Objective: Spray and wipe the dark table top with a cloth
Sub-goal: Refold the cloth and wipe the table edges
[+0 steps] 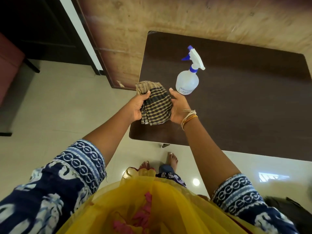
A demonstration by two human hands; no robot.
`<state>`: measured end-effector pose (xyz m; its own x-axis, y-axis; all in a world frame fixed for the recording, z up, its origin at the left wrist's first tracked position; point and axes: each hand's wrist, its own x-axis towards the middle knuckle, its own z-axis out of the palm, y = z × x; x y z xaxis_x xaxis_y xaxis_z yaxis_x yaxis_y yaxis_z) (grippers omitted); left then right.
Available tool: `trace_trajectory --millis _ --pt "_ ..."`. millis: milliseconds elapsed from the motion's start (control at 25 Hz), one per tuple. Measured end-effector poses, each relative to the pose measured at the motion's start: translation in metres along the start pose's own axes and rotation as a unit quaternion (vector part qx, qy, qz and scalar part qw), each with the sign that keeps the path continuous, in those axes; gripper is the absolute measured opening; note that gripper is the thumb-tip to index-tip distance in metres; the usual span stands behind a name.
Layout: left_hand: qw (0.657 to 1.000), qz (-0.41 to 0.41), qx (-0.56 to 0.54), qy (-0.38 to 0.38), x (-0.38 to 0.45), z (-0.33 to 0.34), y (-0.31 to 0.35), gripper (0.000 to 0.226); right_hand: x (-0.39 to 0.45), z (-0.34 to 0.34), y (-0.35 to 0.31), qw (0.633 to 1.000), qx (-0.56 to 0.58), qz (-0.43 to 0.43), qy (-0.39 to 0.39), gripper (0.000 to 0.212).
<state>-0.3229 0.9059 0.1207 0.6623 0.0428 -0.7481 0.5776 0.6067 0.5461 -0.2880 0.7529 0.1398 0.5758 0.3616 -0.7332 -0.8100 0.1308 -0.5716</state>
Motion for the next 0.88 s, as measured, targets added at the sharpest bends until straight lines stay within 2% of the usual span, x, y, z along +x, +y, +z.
trace_trajectory --millis 120,240,360,440,520,600,640,680,760,880 --pt "0.995 0.005 0.098 0.018 -0.011 -0.004 -0.015 0.028 -0.011 -0.013 0.021 0.998 -0.023 0.01 -0.053 0.032" --pt "0.981 0.049 0.186 0.039 -0.02 -0.004 -0.03 0.031 -0.02 -0.027 0.039 0.997 -0.042 0.043 -0.05 0.05" --pt "0.959 0.107 0.249 0.086 -0.03 -0.011 -0.042 0.03 -0.034 -0.036 0.048 0.999 -0.01 0.026 -0.03 0.028" --pt "0.938 0.151 0.282 0.131 -0.034 -0.027 -0.053 0.023 -0.038 -0.04 0.049 1.0 0.0 -0.025 0.006 0.018" --pt "0.916 0.184 0.288 0.209 -0.037 -0.052 -0.068 0.014 -0.034 -0.039 0.051 0.985 -0.071 -0.134 0.078 0.016" --pt "0.899 0.183 0.282 0.281 -0.04 -0.076 -0.084 0.018 -0.026 -0.033 0.056 0.934 -0.254 -0.205 0.145 0.025" --pt "0.897 0.171 0.273 0.304 -0.04 -0.088 -0.091 0.022 -0.022 -0.028 0.063 0.891 -0.372 -0.21 0.152 0.032" --pt "0.899 0.153 0.264 0.316 -0.04 -0.096 -0.097 0.026 -0.018 -0.025 0.071 0.828 -0.501 -0.201 0.15 0.041" --pt "0.916 0.105 0.242 0.303 -0.037 -0.108 -0.109 0.036 -0.001 -0.025 0.09 0.699 -0.669 -0.199 0.157 0.059" --pt "0.964 0.038 0.158 0.211 -0.038 -0.115 -0.117 0.043 0.028 -0.035 0.123 0.58 -0.761 -0.244 0.153 0.063"
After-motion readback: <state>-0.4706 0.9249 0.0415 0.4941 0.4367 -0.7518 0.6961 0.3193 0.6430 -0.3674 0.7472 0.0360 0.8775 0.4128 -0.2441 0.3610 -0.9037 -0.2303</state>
